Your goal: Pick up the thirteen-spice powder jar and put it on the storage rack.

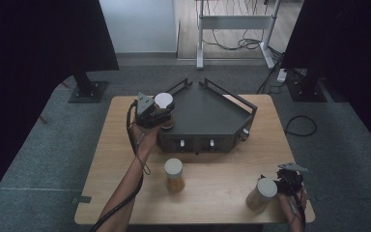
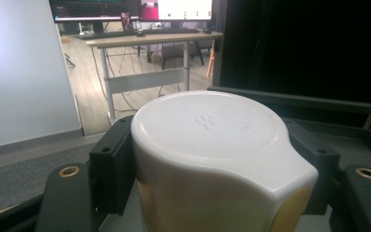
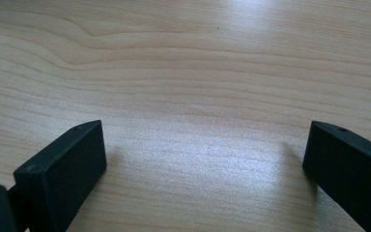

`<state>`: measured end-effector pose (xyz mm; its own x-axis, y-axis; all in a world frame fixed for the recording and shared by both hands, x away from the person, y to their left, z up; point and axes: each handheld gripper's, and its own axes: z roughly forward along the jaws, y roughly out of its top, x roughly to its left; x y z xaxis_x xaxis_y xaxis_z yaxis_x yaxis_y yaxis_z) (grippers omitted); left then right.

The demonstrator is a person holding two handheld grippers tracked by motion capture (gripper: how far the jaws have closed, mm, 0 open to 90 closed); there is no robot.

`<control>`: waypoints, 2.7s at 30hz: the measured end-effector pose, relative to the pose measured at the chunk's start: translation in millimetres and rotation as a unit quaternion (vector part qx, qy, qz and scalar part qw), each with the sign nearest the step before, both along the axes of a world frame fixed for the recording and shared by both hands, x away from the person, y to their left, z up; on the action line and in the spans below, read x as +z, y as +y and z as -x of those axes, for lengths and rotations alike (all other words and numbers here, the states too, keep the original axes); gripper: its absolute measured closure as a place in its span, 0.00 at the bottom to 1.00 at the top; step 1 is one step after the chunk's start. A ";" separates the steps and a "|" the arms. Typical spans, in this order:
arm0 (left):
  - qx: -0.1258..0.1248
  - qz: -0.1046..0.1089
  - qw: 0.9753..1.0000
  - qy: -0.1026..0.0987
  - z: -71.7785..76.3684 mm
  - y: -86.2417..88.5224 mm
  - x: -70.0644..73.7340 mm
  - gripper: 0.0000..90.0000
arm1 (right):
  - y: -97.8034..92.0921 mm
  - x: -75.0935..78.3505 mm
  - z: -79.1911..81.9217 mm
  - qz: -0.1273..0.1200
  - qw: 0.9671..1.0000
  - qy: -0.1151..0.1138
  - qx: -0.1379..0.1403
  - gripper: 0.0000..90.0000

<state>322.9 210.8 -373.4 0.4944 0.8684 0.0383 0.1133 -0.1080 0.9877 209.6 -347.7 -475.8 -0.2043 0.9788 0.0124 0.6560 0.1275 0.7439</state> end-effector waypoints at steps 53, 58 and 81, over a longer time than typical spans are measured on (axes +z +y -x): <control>-0.018 -0.003 1.000 0.004 28.4 28.0 -18.4 0.05 | -0.7 0.0 -0.6 0.000 1.000 0.000 0.003 0.01; -0.019 -0.005 1.000 0.009 30.7 29.2 -25.6 0.05 | -0.8 0.0 -0.6 0.000 1.000 0.000 0.003 0.01; -0.002 0.010 1.000 0.022 56.9 54.3 -58.8 0.06 | -0.8 0.0 -0.5 0.001 1.000 0.000 0.004 0.02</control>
<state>266.0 265.1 -432.1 0.4982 0.8671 -0.0002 0.1555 -0.0892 0.9838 210.1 -348.5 -475.8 -0.2130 0.9770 0.0101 0.6542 0.1350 0.7441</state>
